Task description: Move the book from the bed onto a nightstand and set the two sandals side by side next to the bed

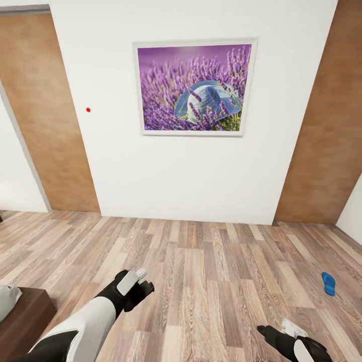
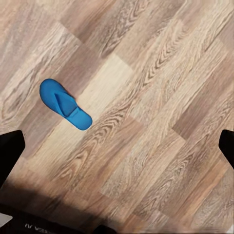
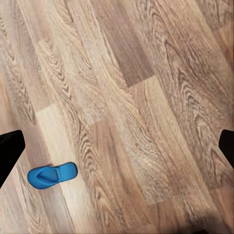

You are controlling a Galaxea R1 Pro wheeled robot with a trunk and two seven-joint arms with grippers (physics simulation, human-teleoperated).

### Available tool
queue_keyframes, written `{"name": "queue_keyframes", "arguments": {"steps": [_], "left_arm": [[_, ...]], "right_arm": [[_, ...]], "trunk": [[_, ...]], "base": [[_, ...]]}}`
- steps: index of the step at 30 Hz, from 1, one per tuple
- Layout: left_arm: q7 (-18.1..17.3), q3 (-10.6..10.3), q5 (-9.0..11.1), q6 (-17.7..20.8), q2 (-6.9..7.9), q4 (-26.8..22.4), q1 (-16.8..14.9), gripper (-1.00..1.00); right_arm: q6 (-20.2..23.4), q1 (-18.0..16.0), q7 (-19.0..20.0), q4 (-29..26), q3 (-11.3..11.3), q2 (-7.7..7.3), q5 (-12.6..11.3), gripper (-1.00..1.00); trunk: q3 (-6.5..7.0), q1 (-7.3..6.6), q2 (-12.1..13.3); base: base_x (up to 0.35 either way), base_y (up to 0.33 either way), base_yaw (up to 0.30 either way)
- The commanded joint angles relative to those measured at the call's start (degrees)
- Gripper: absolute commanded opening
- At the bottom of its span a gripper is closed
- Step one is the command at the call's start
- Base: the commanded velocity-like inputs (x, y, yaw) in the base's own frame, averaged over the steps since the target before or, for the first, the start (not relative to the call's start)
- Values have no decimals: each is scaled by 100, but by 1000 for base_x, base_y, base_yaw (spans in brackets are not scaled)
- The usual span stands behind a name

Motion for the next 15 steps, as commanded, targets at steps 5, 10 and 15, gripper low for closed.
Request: {"name": "queue_keyframes", "arguments": {"steps": [5,10,15], "left_arm": [[75,-2,73,-31,11,83,4,100],[114,9,78,-51,36,136,2,100],[126,22,80,-100,50,272,6,100]], "right_arm": [[35,-3,3,-4,-13,2,-21,100],[37,-3,3,-6,-13,2,-21,100],[37,-3,10,-6,-12,7,-21,100]], "trunk": [[-20,0,-4],[-35,0,-4],[-50,0,-4]], "base": [[0,0,-216],[0,0,-214],[0,0,-158]]}}
